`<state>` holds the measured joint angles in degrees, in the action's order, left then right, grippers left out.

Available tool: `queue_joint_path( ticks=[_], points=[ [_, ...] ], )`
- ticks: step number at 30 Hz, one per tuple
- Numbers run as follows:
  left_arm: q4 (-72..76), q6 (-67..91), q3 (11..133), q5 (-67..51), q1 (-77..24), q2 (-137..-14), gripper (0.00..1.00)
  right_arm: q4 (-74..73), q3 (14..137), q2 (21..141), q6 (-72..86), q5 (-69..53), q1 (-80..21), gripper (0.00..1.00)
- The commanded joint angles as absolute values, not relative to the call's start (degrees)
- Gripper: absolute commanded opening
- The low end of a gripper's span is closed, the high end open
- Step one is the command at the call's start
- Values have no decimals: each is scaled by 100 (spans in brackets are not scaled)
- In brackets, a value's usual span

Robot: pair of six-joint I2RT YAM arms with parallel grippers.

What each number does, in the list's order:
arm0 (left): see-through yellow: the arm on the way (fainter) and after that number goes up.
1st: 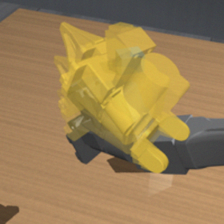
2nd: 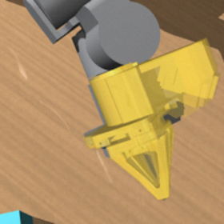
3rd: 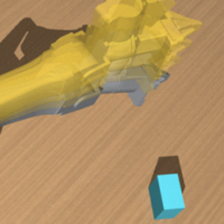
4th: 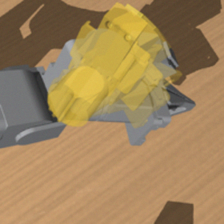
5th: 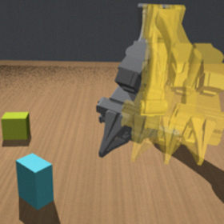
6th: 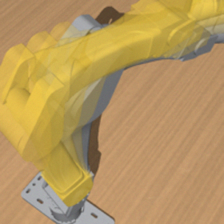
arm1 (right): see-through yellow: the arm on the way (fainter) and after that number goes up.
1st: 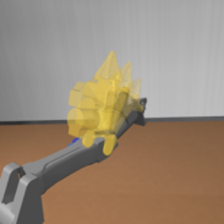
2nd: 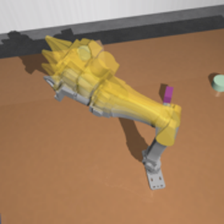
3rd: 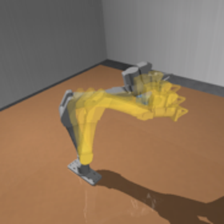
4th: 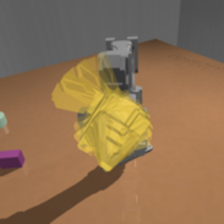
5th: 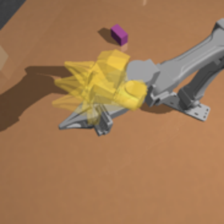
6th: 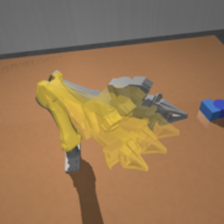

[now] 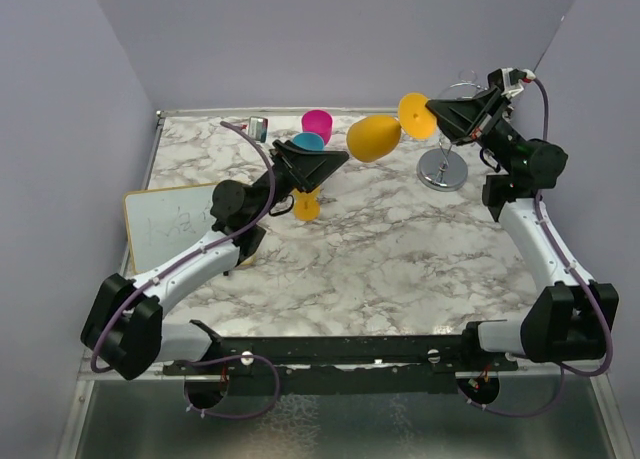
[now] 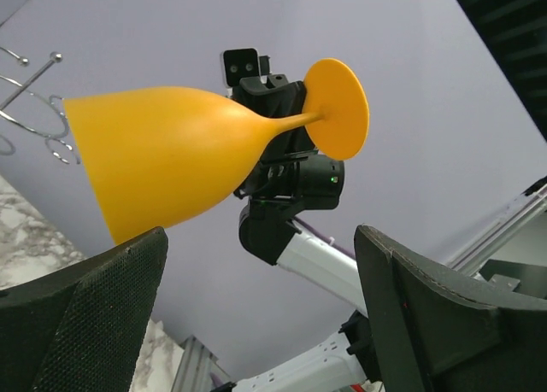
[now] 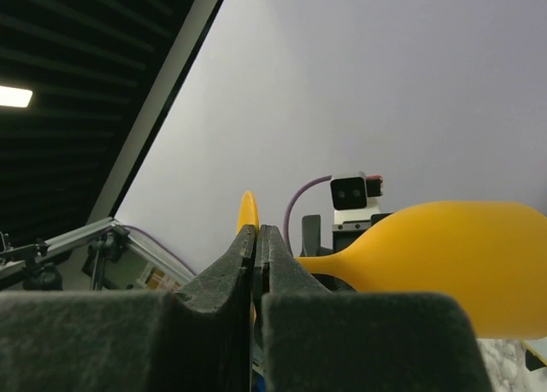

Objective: Take the wine glass off the wine glass rack

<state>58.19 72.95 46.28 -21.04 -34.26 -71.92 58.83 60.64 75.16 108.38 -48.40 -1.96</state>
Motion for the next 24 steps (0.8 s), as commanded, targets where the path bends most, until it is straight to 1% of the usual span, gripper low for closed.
queue_joint_path(
  ticks=[1,3,6,10,14,16,18,21,24],
  points=[
    [7186,7947,4617,-2194,-3445,-7533,93,6131,6194,7458,10945,-4494,-296,1],
    [7432,8114,4664,-2241,-3454,-7666,92,5913,6248,7429,10835,-4457,-352,1],
    [7613,8143,4562,-2214,-3454,-7680,90,6121,6296,7498,10964,-4457,-386,1],
    [6943,7721,4369,-2081,-3445,-7379,90,6447,6310,7550,11183,-4438,-387,1],
    [6230,7318,4214,-1836,-3424,-6979,91,6152,6344,7428,11097,-4406,-387,1],
    [5904,7156,4170,-1658,-3411,-6773,94,6106,6477,7473,11083,-4487,-391,1],
    [5828,7122,4294,-1681,-3374,-6770,95,6128,6589,7524,11117,-4527,-424,1],
    [5891,7158,4660,-1939,-3357,-7029,92,6206,6636,7491,11245,-4460,-446,1],
    [6133,7265,4746,-2008,-3357,-7144,92,6045,6717,7372,11188,-4427,-516,1]
  ],
)
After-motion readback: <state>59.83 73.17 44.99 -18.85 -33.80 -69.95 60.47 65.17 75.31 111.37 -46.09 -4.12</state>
